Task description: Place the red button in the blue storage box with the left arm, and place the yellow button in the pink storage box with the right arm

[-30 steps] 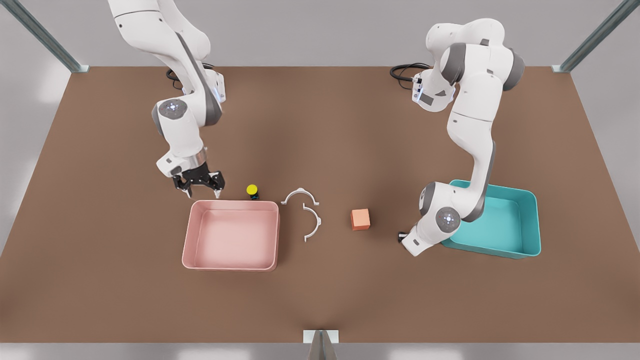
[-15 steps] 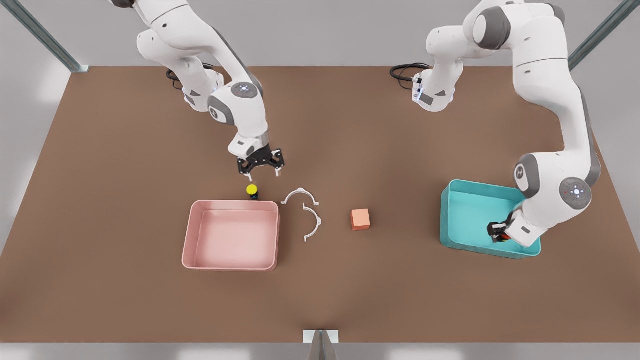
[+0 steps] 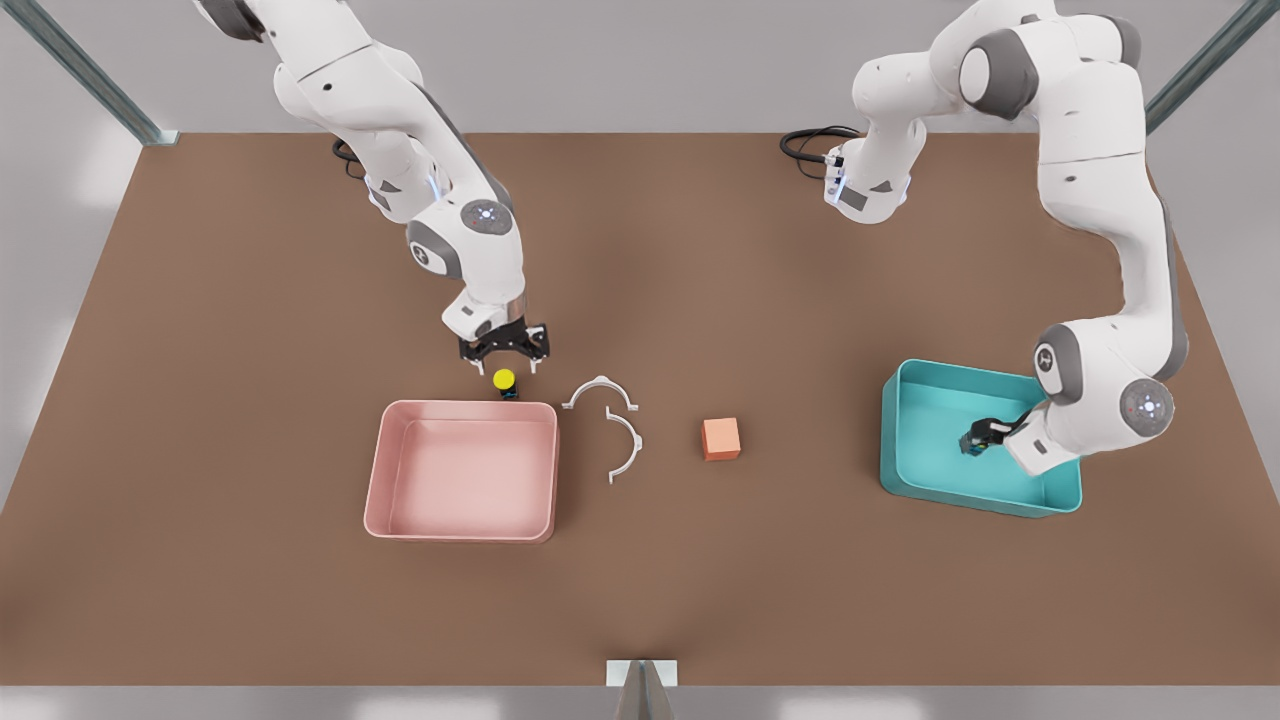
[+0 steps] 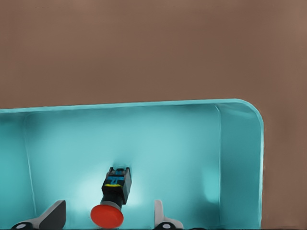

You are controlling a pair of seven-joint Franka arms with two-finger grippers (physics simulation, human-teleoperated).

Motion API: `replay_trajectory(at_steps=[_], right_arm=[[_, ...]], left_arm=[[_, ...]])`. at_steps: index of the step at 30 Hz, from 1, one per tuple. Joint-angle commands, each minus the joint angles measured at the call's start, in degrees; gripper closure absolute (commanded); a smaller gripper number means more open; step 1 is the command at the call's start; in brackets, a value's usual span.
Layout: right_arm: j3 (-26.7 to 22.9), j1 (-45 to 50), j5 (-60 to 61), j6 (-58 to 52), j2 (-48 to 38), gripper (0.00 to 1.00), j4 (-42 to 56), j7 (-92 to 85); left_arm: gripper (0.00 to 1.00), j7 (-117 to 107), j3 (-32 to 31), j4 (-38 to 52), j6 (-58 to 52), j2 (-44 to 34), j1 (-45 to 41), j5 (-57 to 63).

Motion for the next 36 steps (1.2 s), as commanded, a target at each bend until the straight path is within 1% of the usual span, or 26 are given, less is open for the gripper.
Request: replay_trajectory(at_steps=[1, 2, 4, 5, 6, 8, 9, 10, 16, 18, 26, 33, 36], right_arm=[[0.1, 0.0, -1.6, 0.2, 1.1, 0.00, 0.4, 8.7], [0.3, 0.0, -3.5, 0.2, 1.6, 0.00, 0.4, 11.2], [0.2, -0.1, -6.3, 0.1, 1.9, 0.00, 0.3, 13.7], [-0.1, -0.1, -7.2, 0.1, 2.2, 0.00, 0.2, 14.6], [-0.1, -0.1, -8.6, -0.1, 2.3, 0.00, 0.2, 16.5], [-0.3, -0.2, -11.0, -0.2, 3.0, 0.00, 0.0, 20.2], [-0.3, -0.2, -13.3, -0.3, 3.8, 0.00, 0.0, 21.9], [-0.1, -0.2, -13.3, -0.4, 4.8, 0.00, 0.1, 22.1], [-0.2, -2.0, -13.9, -0.3, 7.1, 0.00, -0.3, 26.2], [-0.2, -2.0, -16.7, 0.0, 7.9, 0.00, 0.0, 28.4], [1.1, -0.6, -16.6, -0.3, 9.2, 0.00, 2.6, 29.7], [0.4, -1.4, -18.8, 0.0, 9.2, 0.00, 1.3, 29.6], [0.4, -1.4, -19.1, 0.1, 11.7, 0.00, 1.6, 29.4]], left_arm=[[0.00, 8.8, -0.2, 0.5, -1.3, -5.9, -0.1, 0.1], [0.00, 3.5, -0.1, 1.9, -3.7, -9.0, -2.2, 0.1], [0.00, -9.5, -0.1, 9.9, -12.7, -11.0, -6.6, 0.3], [0.00, -17.7, 0.0, 11.2, -14.7, -13.0, -9.7, 0.5], [0.00, -21.8, 0.0, 11.1, -14.9, -14.6, -11.3, 0.7], [0.00, -21.7, -0.7, 10.0, -19.3, -19.0, -11.7, 0.5], [0.00, -21.7, -0.9, 9.8, -20.3, -19.7, -11.7, 0.5], [0.00, -21.4, -0.9, 10.3, -22.1, -19.2, -11.8, 0.5], [0.00, -21.3, -0.9, 10.3, -22.2, -18.6, -11.8, 0.7], [0.00, -21.3, -1.0, 10.3, -22.1, -18.4, -11.8, 0.5], [0.00, -21.3, -0.9, 10.2, -22.2, -17.6, -11.8, 0.5], [0.00, -21.3, -0.9, 10.2, -22.1, -16.7, -11.7, 0.5], [0.00, -21.3, -0.9, 10.3, -22.1, -16.5, -11.8, 0.5]])
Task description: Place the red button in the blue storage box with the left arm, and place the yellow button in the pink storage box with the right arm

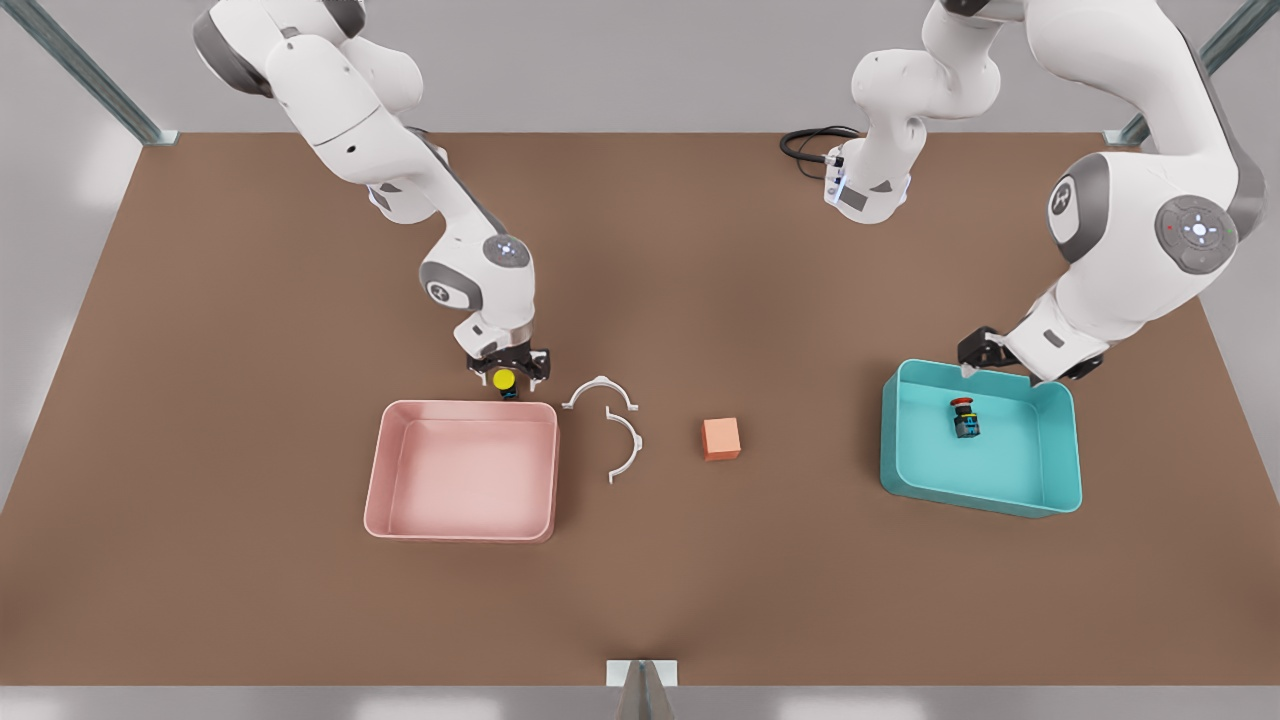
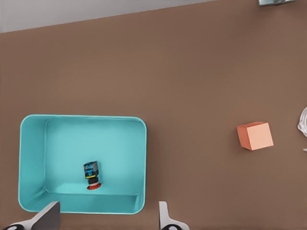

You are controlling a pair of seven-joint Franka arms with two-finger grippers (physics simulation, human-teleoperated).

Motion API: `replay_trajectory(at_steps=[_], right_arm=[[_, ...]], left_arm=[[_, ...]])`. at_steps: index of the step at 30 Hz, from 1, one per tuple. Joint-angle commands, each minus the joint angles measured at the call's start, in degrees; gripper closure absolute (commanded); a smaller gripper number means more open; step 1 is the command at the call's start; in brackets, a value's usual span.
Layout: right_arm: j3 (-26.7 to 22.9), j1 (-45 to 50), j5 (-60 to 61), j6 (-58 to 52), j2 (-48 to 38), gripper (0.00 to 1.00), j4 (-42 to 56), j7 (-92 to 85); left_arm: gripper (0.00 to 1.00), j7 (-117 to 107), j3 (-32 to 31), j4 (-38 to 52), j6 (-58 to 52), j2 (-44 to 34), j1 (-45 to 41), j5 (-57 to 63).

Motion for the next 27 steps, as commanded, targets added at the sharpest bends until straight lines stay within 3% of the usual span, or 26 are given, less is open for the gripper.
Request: replay_trajectory(at_steps=[1, 13, 18, 27], right_arm=[[0.0, 0.0, -1.2, 0.1, 0.7, 0.00, 0.1, 5.7], [0.4, 1.2, -1.9, 0.2, 6.3, 0.00, 2.4, 6.0], [0.4, 1.2, -1.8, 0.3, 6.4, 0.28, 2.6, 6.0], [0.2, 1.2, -1.9, 0.8, 6.3, 0.37, 2.6, 5.9]], left_arm=[[0.00, -3.5, 0.0, 0.0, -0.1, 0.0, 0.1, 0.0], [0.00, -3.7, 0.0, 0.0, -0.1, 1.2, 0.2, 0.0], [0.00, -3.7, 0.0, 0.0, -0.1, 1.2, 0.1, 0.0], [0.00, -3.5, 0.0, 0.0, -0.1, 1.2, 0.2, 0.0]])
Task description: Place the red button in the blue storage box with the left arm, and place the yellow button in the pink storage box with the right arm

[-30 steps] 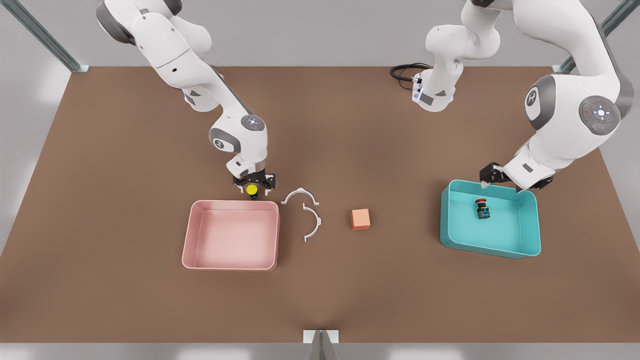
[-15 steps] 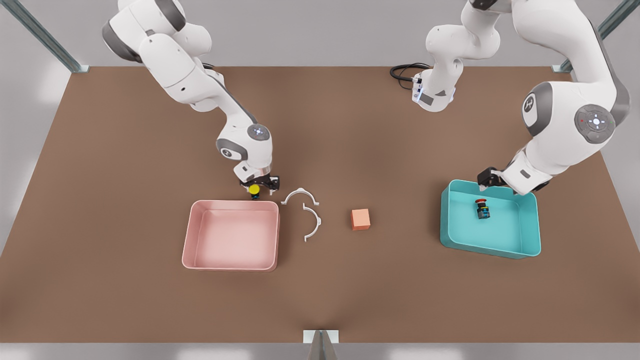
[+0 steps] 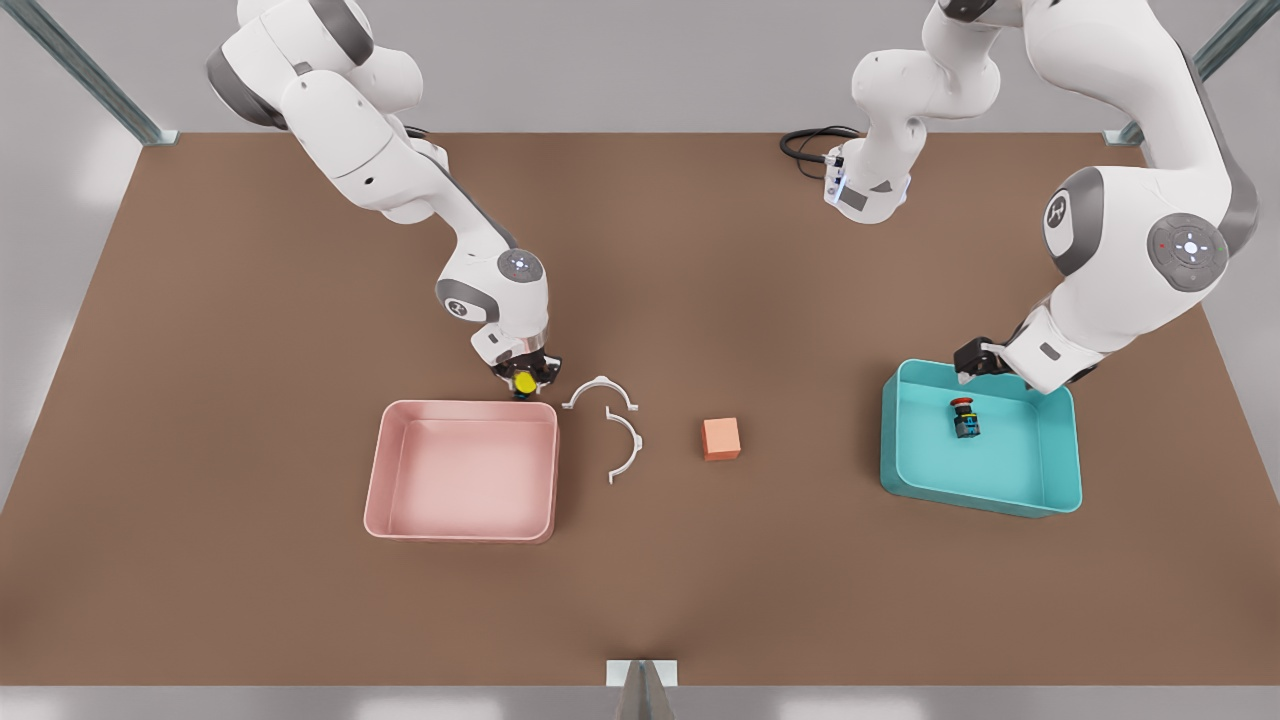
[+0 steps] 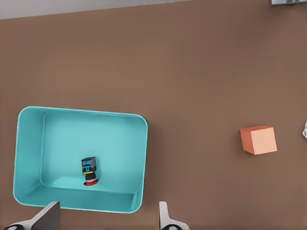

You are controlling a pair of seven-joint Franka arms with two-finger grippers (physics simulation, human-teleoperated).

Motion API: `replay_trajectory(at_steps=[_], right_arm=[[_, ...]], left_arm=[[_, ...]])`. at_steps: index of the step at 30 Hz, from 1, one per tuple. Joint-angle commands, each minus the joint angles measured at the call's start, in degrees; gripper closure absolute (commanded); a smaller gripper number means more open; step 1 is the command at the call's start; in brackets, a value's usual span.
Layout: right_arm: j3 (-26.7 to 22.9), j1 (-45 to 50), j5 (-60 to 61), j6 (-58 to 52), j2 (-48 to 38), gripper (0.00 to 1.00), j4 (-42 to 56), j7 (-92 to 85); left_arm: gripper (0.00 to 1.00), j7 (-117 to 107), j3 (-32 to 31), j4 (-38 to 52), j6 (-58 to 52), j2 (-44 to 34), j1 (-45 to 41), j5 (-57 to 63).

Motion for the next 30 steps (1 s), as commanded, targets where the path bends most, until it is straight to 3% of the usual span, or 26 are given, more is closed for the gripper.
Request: replay_trajectory(at_steps=[1, 9, 14, 30], right_arm=[[0.0, 0.0, 0.0, 0.2, 0.0, 0.37, 0.0, 1.2], [1.9, -2.1, 0.0, 0.0, -4.1, 0.41, -1.3, 1.2], [2.0, -3.7, 0.0, 0.1, -5.4, 0.59, -2.6, 0.6], [1.2, -8.1, 0.0, 4.0, -16.3, 0.59, -13.3, -7.5]], left_arm=[[0.00, -0.8, 0.0, 0.0, 0.0, -0.1, 0.0, 0.0], [0.00, -0.8, 0.0, 0.0, 0.0, -0.1, -0.1, 0.0], [0.00, -0.8, 0.0, 0.0, 0.0, -0.1, 0.0, 0.0], [0.00, -0.8, 0.1, 0.0, -0.1, -0.6, 0.1, 0.0]])
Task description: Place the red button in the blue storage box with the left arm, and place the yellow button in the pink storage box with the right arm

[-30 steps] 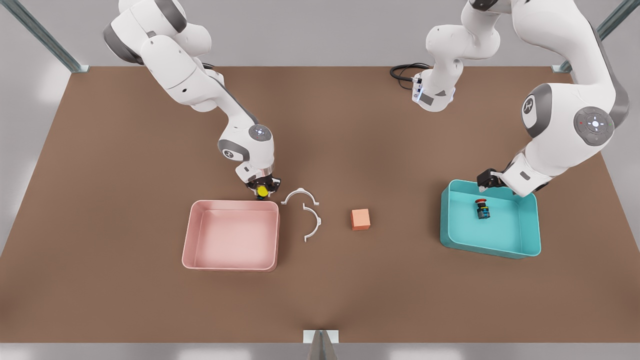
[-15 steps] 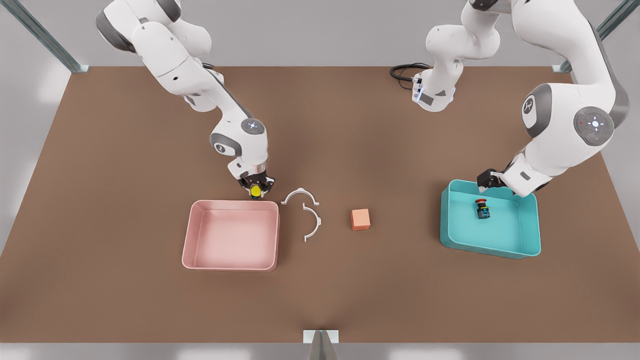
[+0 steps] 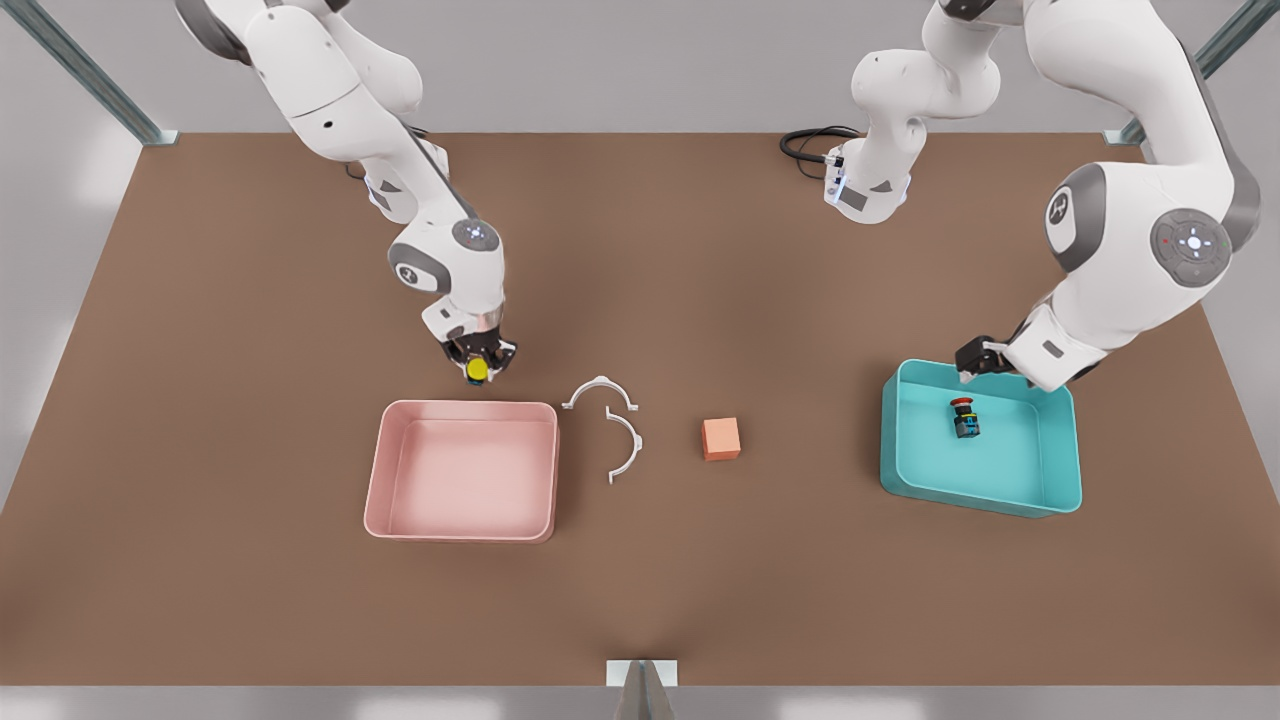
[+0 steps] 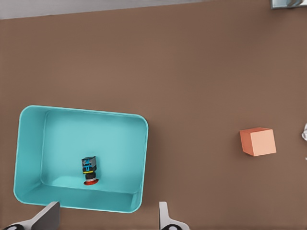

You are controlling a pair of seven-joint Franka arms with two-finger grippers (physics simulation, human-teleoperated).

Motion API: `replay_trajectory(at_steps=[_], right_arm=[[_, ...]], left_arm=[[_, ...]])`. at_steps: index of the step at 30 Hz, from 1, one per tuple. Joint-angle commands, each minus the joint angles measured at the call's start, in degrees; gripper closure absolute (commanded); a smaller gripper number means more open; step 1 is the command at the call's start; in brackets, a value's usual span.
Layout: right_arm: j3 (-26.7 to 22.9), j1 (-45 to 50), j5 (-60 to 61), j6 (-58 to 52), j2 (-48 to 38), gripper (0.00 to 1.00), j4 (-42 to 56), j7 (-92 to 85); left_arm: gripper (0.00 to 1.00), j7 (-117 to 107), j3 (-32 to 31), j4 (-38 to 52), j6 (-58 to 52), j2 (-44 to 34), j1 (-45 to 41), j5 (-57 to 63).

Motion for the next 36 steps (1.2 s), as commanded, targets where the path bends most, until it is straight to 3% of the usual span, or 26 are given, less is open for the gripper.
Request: replay_trajectory(at_steps=[1, 6, 9, 12, 19, 22, 23, 24, 25, 30, 31, 32, 33, 34, 35, 36], right_arm=[[-0.1, -0.6, -0.1, 1.4, -2.3, 0.59, -1.7, -4.8], [-0.1, -1.3, -0.1, 2.0, -14.6, 0.59, -10.6, -9.5], [-1.7, -1.2, 0.4, 2.0, -16.6, 0.57, -9.6, -12.8], [-3.8, -0.4, 0.6, 2.0, -12.7, 0.56, -3.5, -13.4], [-3.4, -0.5, 0.5, 2.1, -6.9, 0.55, 7.5, -14.7], [-2.9, -0.3, 0.5, 2.3, 0.3, 0.53, 10.5, -14.1], [-2.8, -0.1, 0.5, 2.3, 2.6, 0.50, 11.6, -13.4], [-2.4, -0.1, 0.5, 2.3, 2.9, 0.30, 11.9, -12.9], [-2.2, -0.1, 0.5, 2.3, 3.0, 0.00, 12.0, -11.3], [0.1, -0.1, 0.5, 0.9, 3.3, 0.00, 14.2, -11.6], [0.7, 0.1, 0.7, -4.0, 3.1, 0.00, 17.6, -12.8], [0.2, 0.8, 12.0, -9.3, 1.7, 0.00, 22.2, -24.1], [-3.0, 0.8, 31.6, -24.1, 0.4, 0.00, 32.7, -44.6], [-9.9, 1.2, 42.4, -40.4, 0.4, 0.00, 44.9, -57.8], [-19.4, 3.2, 48.7, -49.4, 0.3, 0.00, 51.7, -67.1], [-21.7, 2.1, 51.4, -54.6, -0.6, 0.00, 52.9, -69.9]], left_arm=[[0.00, -0.2, 0.0, 0.0, 0.0, -0.2, 0.2, 0.0], [0.00, -0.4, 0.0, 0.1, -0.7, -0.7, 0.0, 0.0], [0.00, -0.1, 0.0, 0.2, -1.1, -1.0, 0.3, 0.0], [0.00, -0.2, 0.0, 0.3, -1.1, -0.9, 0.2, 0.0], [0.00, -0.1, 0.1, 0.4, -1.1, -0.9, 0.3, 0.0], [0.00, -0.2, 0.1, 0.4, -1.1, -0.5, 0.4, 0.0], [0.00, -0.3, 0.1, 0.4, -1.1, -0.4, 0.4, 0.0], [0.00, -0.4, 0.1, 0.4, -1.1, -0.4, 0.4, 0.0], [0.00, -0.4, 0.1, 0.4, -1.1, -0.4, 0.4, 0.2], [0.00, -0.5, 0.1, 0.4, -1.1, -0.4, 0.3, 0.0], [0.00, -0.6, 0.1, 0.4, -1.1, -0.4, 0.3, 0.0], [0.00, -0.5, 0.1, 0.4, -1.1, -0.5, 0.2, 0.0], [0.00, -0.4, 0.1, 0.4, -1.1, -0.6, 0.2, 0.0], [0.00, -0.5, 0.0, 0.4, -1.1, -0.9, 0.2, 0.2], [0.00, -0.5, 0.0, 0.5, -1.1, -0.9, 0.1, 0.2], [0.00, -0.5, 0.0, 2.5, -2.1, -0.6, 0.1, 0.0]])
